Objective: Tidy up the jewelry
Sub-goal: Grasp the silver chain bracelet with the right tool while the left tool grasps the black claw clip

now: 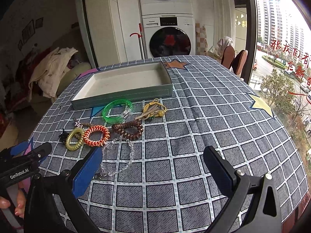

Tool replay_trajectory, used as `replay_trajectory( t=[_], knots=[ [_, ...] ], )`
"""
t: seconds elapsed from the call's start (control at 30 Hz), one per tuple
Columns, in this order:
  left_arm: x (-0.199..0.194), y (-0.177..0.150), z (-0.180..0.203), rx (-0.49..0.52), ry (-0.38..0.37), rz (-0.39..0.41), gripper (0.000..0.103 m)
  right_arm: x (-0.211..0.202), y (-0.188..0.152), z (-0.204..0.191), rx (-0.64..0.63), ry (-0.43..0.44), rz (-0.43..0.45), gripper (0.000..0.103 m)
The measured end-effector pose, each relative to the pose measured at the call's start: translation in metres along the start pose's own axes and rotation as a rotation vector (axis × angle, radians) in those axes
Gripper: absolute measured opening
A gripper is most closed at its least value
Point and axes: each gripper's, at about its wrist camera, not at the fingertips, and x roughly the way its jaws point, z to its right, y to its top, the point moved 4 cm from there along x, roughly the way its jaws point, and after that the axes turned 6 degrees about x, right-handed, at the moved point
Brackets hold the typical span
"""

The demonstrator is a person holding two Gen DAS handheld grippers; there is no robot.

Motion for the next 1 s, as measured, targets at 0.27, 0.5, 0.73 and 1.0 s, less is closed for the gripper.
replay_trajectory(
  t=[0.27,0.5,0.73,1.0],
  knots=[
    [0.037,0.015,-0.025,-0.091,-0.055,-0.113,0.103,0.024,-0.003,0.000,0.039,-0.001,-0.117,0.103],
    [0.059,0.022,-0.023,-0.126,-0.034,-0.150,0.103,0.042,-0.005,-0.010,0.031,0.002,-0.177,0.099],
    [0.074,0.018,-0.028,-0.148,-0.022,-0.189,0.103,0.062,-0.009,-0.020,0.012,0.002,-0.247,0.078],
    [0.083,0.018,-0.024,-0.126,0.002,-0.201,0.103,0.073,-0.014,-0.038,-0.104,-0.062,-0.265,0.073]
  ],
)
